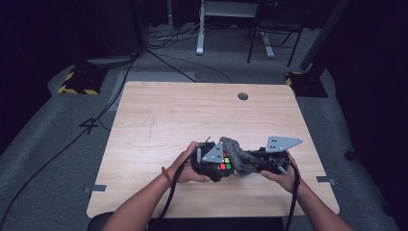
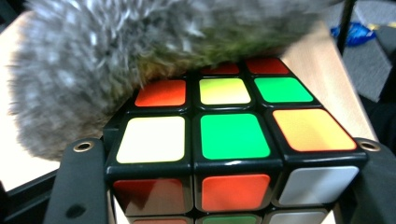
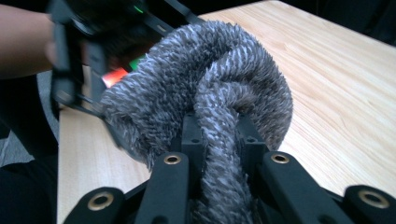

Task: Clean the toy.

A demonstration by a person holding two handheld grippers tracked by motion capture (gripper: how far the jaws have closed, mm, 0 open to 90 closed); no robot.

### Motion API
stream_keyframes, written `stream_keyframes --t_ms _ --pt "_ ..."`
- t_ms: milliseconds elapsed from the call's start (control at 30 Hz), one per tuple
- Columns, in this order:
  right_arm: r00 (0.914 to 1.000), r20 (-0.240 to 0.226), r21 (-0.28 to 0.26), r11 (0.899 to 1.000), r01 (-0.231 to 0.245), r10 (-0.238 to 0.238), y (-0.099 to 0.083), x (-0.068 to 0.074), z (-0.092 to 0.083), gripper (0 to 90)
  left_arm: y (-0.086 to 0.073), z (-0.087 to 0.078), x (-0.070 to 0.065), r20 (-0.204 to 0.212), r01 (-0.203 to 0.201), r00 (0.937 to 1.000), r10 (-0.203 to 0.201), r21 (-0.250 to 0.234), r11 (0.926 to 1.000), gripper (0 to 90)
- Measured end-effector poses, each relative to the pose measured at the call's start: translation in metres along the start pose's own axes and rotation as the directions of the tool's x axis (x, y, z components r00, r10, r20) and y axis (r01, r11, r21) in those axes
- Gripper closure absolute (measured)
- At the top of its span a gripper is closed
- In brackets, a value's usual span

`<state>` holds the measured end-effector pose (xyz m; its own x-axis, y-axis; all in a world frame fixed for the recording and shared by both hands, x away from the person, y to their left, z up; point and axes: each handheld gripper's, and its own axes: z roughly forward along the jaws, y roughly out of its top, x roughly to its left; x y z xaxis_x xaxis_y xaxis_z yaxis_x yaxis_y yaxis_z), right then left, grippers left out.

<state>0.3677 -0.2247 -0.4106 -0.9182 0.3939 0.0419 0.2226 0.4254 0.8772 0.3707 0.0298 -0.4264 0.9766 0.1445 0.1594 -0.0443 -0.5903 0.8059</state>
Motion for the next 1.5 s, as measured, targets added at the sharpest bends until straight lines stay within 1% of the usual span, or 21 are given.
stream_keyframes --t_ms 67,133,167,233,300,333,400,500,567,633,733,800,867,900,1033,1100,1133,1233,1300,1367,1500 --pt "0.9999 0.007 0.027 1.000 -0.008 0.007 -0.005 -0.001 0.004 78.4 0.002 -0.004 0.000 0.016 0.010 0.9998 -0.010 -0.034 0.9994 33.3" --pt "1.0000 -0.008 0.048 0.999 -0.006 0.006 -0.007 0.000 0.009 78.4 0.003 -0.007 0.000 0.023 0.012 0.9997 -0.010 -0.065 0.9978 33.3" --pt "0.9999 -0.010 0.072 0.997 0.003 -0.002 -0.007 0.002 0.013 78.4 0.004 -0.008 0.000 0.029 0.011 0.9996 -0.009 -0.070 0.9975 33.3" --pt "0.9997 -0.022 0.083 0.997 0.010 -0.008 -0.009 0.004 0.018 78.4 0.005 -0.009 -0.001 0.021 0.006 0.9998 -0.004 -0.078 0.9969 33.3" --pt "0.9995 -0.031 0.081 0.997 0.009 -0.006 -0.008 0.004 0.018 78.4 0.004 -0.011 0.000 0.037 0.026 0.9991 -0.023 -0.098 0.9948 33.3" --pt "0.9990 -0.044 0.070 0.997 -0.007 0.010 -0.009 0.004 0.018 78.4 0.003 -0.011 0.001 0.052 0.044 0.9979 -0.039 -0.104 0.9936 33.2" --pt "0.9976 -0.067 0.075 0.997 -0.013 0.018 -0.011 0.005 0.021 78.4 -0.002 -0.007 0.003 0.088 0.096 0.9924 -0.085 -0.127 0.9872 33.1" --pt "0.9952 -0.090 0.050 0.998 -0.035 0.039 -0.015 0.002 0.021 78.4 -0.004 -0.006 0.005 0.095 0.115 0.9901 -0.103 -0.132 0.9845 33.0" --pt "0.9934 -0.099 0.018 0.998 -0.056 0.058 -0.013 0.000 0.017 78.4 -0.003 -0.006 0.006 0.093 0.116 0.9902 -0.104 -0.140 0.9833 32.8" --pt "0.9969 -0.072 0.005 1.000 -0.031 0.031 -0.009 0.004 0.013 78.4 -0.003 -0.006 0.006 0.091 0.099 0.9920 -0.088 -0.127 0.9869 31.2" --pt "0.9974 -0.069 -0.008 1.000 -0.021 0.020 -0.006 0.005 0.010 78.4 -0.001 -0.006 0.002 0.063 0.069 0.9961 -0.063 -0.101 0.9925 30.1" --pt "0.9968 -0.077 -0.032 0.999 -0.025 0.022 -0.005 0.003 0.006 78.4 0.001 -0.006 0.000 0.052 0.061 0.9971 -0.056 -0.096 0.9935 30.3" --pt "0.9981 -0.061 -0.037 0.999 -0.010 0.008 -0.002 0.004 0.003 78.4 0.001 -0.006 0.000 0.038 0.041 0.9986 -0.038 -0.088 0.9953 30.5" --pt "0.9982 -0.060 -0.039 0.999 -0.008 0.005 0.000 0.004 0.002 78.4 0.001 -0.007 0.000 0.038 0.046 0.9984 -0.043 -0.089 0.9950 30.8" --pt "0.9986 -0.052 -0.052 0.999 0.007 -0.010 0.004 0.005 -0.003 78.4 0.001 -0.005 0.000 0.023 0.024 0.9995 -0.023 -0.046 0.9986 31.4" --pt "0.9991 -0.042 -0.036 0.999 0.008 -0.010 0.001 0.004 -0.001 78.4 0.001 -0.004 -0.001 -0.005 0.012 0.9999 -0.012 -0.028 0.9996 32.7" --pt "0.9993 -0.036 -0.017 1.000 0.012 -0.012 -0.001 0.003 0.001 78.4 0.001 -0.004 -0.001 -0.004 0.011 0.9999 -0.011 -0.028 0.9995 32.8" --pt "0.9989 -0.042 0.014 1.000 -0.019 0.020 -0.007 -0.002 0.006 78.4 0.001 -0.005 -0.001 -0.018 0.010 0.9998 -0.011 -0.037 0.9993 32.9" --pt "0.9996 -0.028 0.060 0.998 -0.009 0.011 -0.010 -0.003 0.012 78.4 0.002 -0.006 0.000 -0.009 0.020 0.9997 -0.021 -0.055 0.9983 32.9" --pt "0.9991 -0.038 0.084 0.996 -0.014 0.017 -0.012 -0.003 0.016 78.4 0.002 -0.007 0.000 -0.003 0.020 0.9998 -0.020 -0.060 0.9980 32.9" --pt "0.9979 -0.062 0.044 0.999 -0.013 0.016 -0.011 -0.001 0.014 78.4 0.000 -0.005 0.002 0.020 0.042 0.9990 -0.041 -0.055 0.9976 32.6"
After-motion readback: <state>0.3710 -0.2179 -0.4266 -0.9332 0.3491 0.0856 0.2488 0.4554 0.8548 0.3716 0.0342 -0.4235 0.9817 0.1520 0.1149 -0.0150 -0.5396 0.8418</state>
